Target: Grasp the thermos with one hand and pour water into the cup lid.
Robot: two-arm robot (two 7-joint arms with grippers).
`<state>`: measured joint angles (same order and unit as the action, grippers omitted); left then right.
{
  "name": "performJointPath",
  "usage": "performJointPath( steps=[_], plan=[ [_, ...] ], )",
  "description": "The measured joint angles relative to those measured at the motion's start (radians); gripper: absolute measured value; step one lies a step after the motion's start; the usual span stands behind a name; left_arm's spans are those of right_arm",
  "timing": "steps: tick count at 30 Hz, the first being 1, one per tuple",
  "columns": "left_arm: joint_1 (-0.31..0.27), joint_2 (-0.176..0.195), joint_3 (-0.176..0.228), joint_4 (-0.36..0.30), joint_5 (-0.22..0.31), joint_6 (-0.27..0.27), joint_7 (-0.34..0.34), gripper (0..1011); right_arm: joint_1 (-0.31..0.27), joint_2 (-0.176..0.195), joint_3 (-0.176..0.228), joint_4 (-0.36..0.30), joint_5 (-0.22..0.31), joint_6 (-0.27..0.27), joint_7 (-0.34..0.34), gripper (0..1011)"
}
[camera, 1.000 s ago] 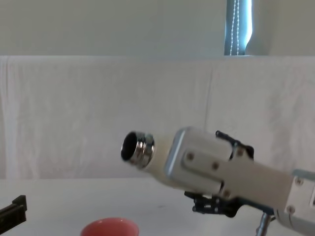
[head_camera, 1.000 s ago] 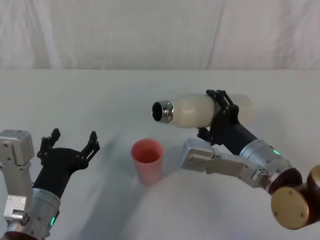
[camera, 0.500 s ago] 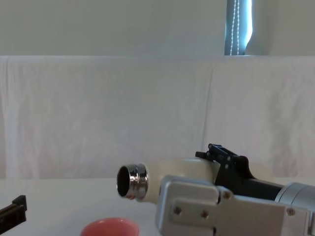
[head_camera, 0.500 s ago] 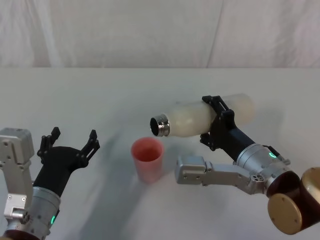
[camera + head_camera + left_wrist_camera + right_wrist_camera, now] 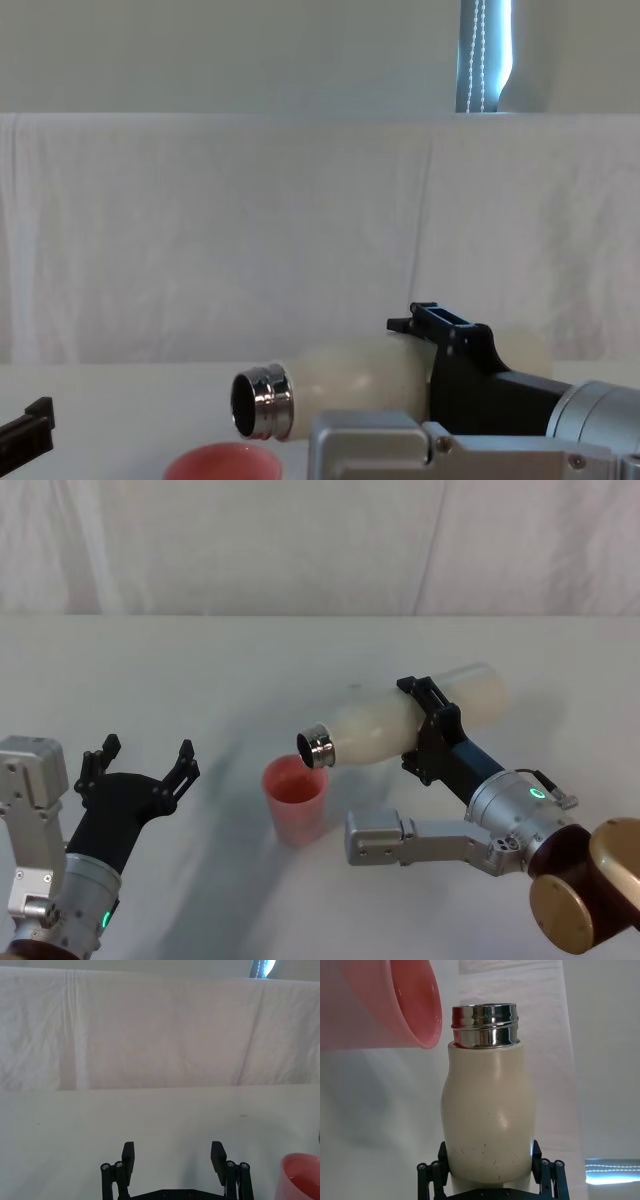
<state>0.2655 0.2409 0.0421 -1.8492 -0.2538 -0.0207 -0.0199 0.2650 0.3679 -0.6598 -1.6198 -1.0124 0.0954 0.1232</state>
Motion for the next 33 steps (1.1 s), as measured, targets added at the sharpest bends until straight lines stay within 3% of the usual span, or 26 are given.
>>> performJointPath(
  steps=[14, 33],
  plan=[
    [0.000, 0.000, 0.000, 0.000, 0.000, 0.000, 0.000, 1001, 0.019, 0.012, -0.026, 0.001, -0.050, 0.008, 0.002, 951],
    [0.000, 0.000, 0.000, 0.000, 0.000, 0.000, 0.000, 1001, 0.028, 0.017, -0.026, -0.006, -0.054, 0.014, 0.011, 951]
  ],
)
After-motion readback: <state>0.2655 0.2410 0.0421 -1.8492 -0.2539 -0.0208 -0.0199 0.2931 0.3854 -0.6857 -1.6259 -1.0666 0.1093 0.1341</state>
